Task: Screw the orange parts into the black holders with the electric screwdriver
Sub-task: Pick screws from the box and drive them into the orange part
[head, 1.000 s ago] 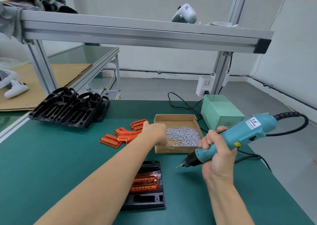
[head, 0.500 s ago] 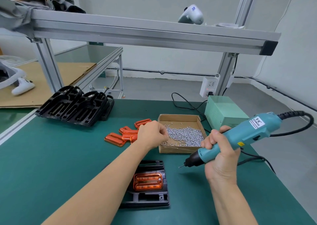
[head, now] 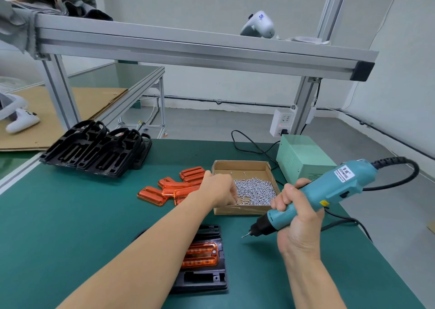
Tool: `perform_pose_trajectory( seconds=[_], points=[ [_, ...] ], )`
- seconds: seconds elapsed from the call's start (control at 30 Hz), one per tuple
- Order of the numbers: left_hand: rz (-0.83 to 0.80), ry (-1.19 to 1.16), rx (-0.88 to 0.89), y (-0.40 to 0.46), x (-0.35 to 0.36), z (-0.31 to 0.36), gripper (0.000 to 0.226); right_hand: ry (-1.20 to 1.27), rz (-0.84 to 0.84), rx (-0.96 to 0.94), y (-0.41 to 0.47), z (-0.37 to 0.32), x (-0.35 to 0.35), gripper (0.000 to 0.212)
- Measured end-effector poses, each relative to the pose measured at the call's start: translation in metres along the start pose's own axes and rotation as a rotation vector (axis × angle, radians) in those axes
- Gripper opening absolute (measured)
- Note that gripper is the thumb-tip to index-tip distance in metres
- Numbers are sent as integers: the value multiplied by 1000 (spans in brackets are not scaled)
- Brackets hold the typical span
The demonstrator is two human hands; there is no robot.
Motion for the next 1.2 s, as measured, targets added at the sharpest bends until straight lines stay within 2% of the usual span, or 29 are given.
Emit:
perform_pose_trajectory(
  seconds=[0.13,0.37,0.5,0.67,0.83,1.03,1.2],
  points=[
    [18,62,54,-2,-1,4,11,-7,-3,-10,0,0,-1,28],
    [114,10,76,-6,-8,2,9,-4,13,3,0,0,-3,25],
    [177,-313,31,-13,-17,-6,2,-6,12,7,-1,-1,-2,25],
    [323,-687,-18,-33,-32,-20,10,6,23,10,-1,-3,-2,25],
    [336,-1193,-55,-63,-31,-32,10,48,4,6,-4,-11,8,25],
    [309,-1440,-121,-108,-20,-38,14,155,-55,-4,-8,-27,32,21],
    [241,-1684,-48,-144,-13,-27,15,245,-122,3,-18,-39,56,17]
  ],
)
Point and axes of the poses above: each hand's wrist, its own y-axis towards the middle knuckle, its own x-axis out of the palm, z = x × y, the point moved 9 cm from there along y, towards the middle knuckle, and after that the axes turned 2 degrees about -z, right-handed, at the moved point
